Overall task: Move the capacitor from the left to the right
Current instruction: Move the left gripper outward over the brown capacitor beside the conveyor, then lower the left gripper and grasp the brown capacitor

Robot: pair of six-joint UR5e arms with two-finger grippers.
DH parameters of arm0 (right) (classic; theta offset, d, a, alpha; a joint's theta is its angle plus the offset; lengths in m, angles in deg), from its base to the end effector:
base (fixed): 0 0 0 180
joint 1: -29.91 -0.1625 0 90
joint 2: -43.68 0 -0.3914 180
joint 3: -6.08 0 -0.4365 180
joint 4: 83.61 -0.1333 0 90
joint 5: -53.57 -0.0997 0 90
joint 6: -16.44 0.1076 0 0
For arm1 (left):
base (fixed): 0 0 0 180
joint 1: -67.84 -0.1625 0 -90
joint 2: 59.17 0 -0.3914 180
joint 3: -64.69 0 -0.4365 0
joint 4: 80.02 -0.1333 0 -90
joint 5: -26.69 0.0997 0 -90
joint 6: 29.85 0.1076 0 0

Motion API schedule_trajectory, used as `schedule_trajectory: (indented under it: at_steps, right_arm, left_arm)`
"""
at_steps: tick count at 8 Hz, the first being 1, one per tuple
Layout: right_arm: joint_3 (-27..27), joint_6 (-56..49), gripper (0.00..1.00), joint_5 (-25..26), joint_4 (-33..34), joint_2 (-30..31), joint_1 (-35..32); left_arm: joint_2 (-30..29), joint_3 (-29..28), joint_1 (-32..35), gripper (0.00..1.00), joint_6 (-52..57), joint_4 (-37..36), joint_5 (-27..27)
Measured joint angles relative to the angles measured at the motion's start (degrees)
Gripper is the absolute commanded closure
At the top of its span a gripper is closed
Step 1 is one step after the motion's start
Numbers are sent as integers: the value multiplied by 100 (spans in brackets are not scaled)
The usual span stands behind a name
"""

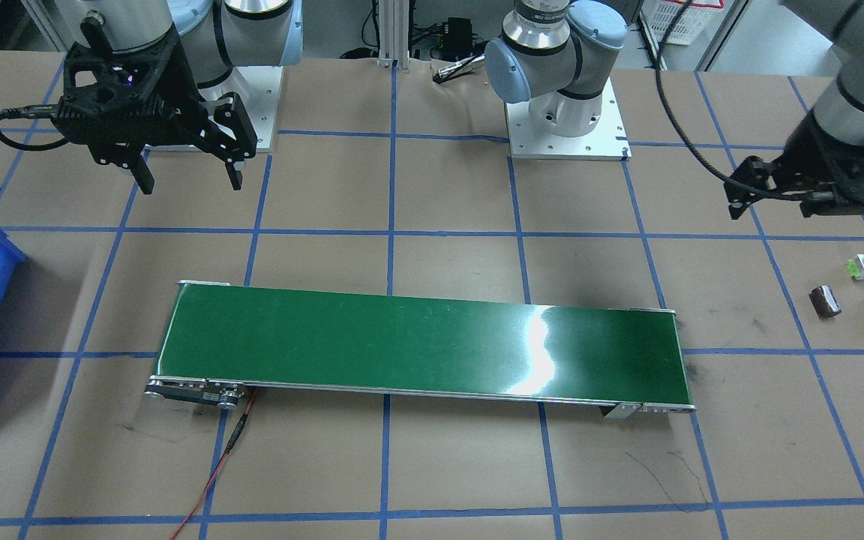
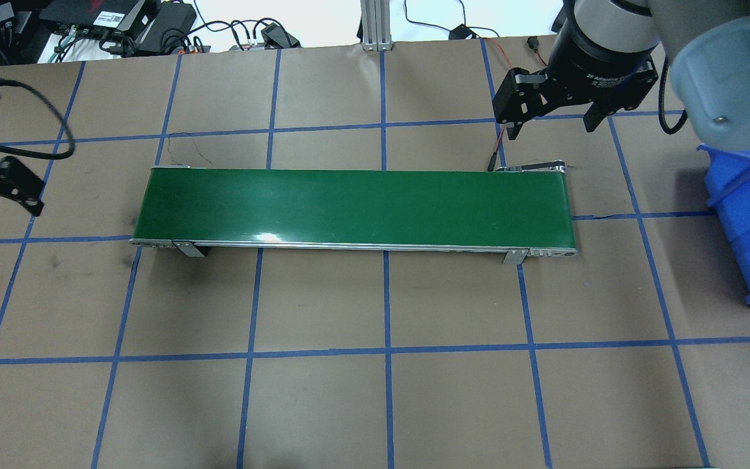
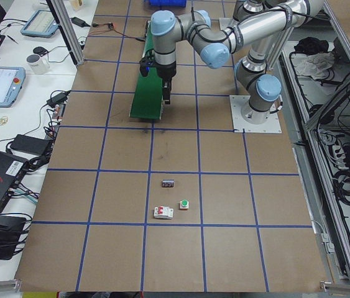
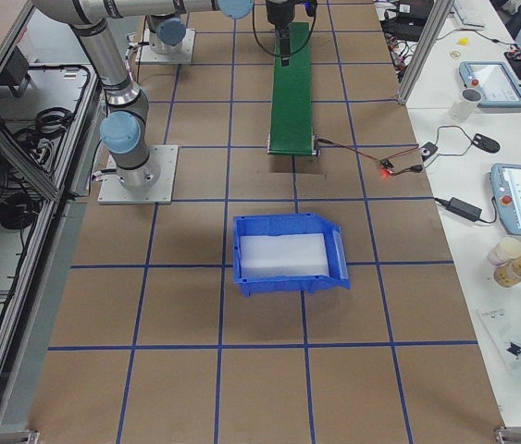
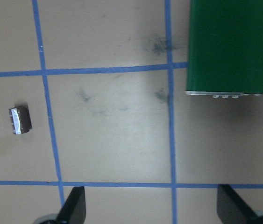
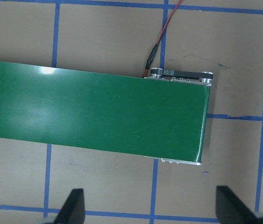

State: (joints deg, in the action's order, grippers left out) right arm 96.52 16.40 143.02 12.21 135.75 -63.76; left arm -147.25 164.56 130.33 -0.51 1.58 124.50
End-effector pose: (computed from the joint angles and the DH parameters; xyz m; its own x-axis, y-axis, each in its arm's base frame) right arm 0.1683 -0.5253 0.4723 -0.9978 -0.0659 -0.0094 -0.0642 0.9895 -0.1297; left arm 0.1348 -0.5158 0.3875 -0.9919 0.0348 -0.1223 0.0277 0.9978 0.0597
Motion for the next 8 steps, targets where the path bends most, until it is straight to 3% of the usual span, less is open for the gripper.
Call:
schedule_trajectory:
  at_steps: [2, 4, 8]
  right_arm:
    - [0, -1, 0, 2, -6, 0, 4]
    - [0, -1, 0, 2, -14, 0, 1]
    - [0, 0, 0, 3, -18, 4, 0]
  left_arm:
    - [-504, 15, -1067, 0, 1489, -648, -109]
    - [-1205, -7, -1679, 0, 2433, -1516, -243]
    - [-2353, -21, -2110, 0, 2142, -2454, -318]
